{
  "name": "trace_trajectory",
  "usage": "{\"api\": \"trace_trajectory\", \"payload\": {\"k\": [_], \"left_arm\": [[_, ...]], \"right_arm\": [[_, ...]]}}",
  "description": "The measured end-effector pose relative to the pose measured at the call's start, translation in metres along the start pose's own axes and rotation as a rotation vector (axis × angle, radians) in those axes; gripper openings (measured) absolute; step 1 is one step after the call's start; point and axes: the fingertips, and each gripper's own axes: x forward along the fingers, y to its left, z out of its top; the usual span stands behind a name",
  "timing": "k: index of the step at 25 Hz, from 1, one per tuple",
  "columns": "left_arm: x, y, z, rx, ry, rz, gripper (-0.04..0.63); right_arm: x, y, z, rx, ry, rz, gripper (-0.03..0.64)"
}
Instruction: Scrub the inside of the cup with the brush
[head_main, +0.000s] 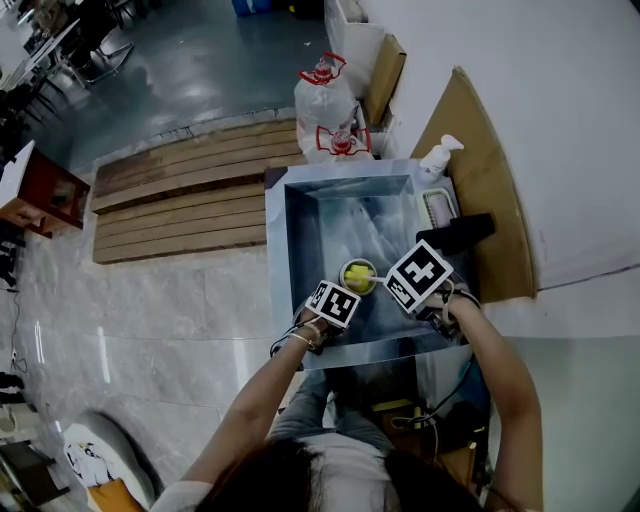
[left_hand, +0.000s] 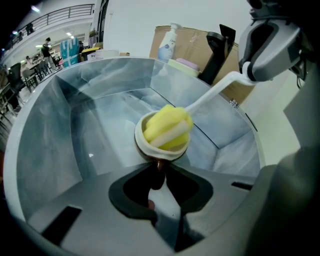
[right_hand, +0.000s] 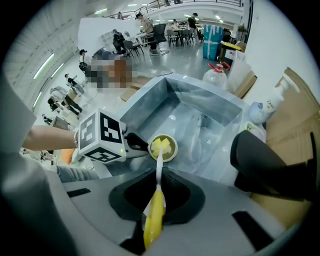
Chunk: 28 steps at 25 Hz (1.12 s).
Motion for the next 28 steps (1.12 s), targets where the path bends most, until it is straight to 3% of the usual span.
{"api": "trace_trajectory", "payload": {"k": [3,6,7,14,28], "left_arm": [[-0.002,0.0,0.0,-0.025,0.005,-0.02,0.088],[-0.007,-0.021,-0.004,-0.076,0.03,-0.127,0.087],[-0.009,-0.022,-0.003,-0.081,0.027,-0.126,0.087],[-0.035,-0.002,0.026,-0.022,-0.098,0.007,0.083],[-0.094,-0.005,0.03,-0.034,-0.252,0.106,0.051]], "right_arm": [[-0.004,-0.002,-0.002,0.015,-0.027,-0.002,0.048],[-0.009,-0.004,-0.004,0.031,-0.058,-0.001,0.048],[-0.011,-0.004,-0.005,0.036,-0.069,0.0,0.048],[-0.027,-0.006,-0.012,0.056,-0.138,-0.012,0.048],[-0.052,0.001,-0.019,0.05,-0.319,-0.087,0.048]]}}
